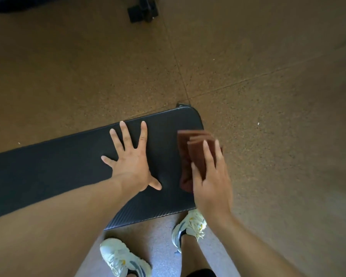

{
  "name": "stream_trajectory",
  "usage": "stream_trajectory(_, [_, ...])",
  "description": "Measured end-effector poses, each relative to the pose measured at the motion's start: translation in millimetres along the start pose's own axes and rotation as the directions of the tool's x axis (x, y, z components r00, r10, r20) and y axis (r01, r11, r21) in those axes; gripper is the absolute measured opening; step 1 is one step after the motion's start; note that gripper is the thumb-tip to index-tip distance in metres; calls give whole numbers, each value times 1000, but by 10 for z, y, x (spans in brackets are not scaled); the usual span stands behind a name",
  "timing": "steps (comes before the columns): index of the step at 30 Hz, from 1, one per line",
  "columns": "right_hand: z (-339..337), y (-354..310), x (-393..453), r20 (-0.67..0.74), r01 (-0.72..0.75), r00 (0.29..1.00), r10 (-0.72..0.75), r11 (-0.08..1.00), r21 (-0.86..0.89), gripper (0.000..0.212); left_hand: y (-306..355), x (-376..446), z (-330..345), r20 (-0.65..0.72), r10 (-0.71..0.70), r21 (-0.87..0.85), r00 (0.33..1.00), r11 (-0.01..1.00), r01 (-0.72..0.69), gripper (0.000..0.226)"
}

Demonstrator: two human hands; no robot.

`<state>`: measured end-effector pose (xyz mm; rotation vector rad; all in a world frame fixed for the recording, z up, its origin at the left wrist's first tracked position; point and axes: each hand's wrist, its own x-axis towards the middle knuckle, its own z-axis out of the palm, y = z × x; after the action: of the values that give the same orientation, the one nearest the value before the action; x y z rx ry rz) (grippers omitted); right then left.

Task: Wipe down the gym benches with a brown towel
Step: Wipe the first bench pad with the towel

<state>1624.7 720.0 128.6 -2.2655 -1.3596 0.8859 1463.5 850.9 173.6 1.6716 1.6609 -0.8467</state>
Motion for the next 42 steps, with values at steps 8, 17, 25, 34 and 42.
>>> stream_trajectory(8, [19, 228, -206, 51, 21, 998, -21, 1000, 5, 72, 18, 14, 15, -6, -26, 2, 1000, 1000, 26, 179])
stream_trajectory(17, [-70, -495, 1397, 96, 71, 993, -68, 997, -28, 68, -12, 51, 72, -42, -35, -13, 999, 999, 35, 177])
stream_trajectory(25, [-45, -111, 467, -16, 41, 999, -41, 999, 27, 63, -8, 52, 114, -76, -58, 1, 995, 998, 58, 177])
stream_trajectory(34, [-363, -146, -233, 27, -82, 997, 78, 965, 249, 33, -171, -195, 328, -275, 215, -109, 937, 961, -252, 120])
stream_trajectory(42, [-735, -1308, -461, 82, -179, 972, 218, 472, 863, 24, -95, -829, 455, 258, 252, -916, 933, -243, 319, 59])
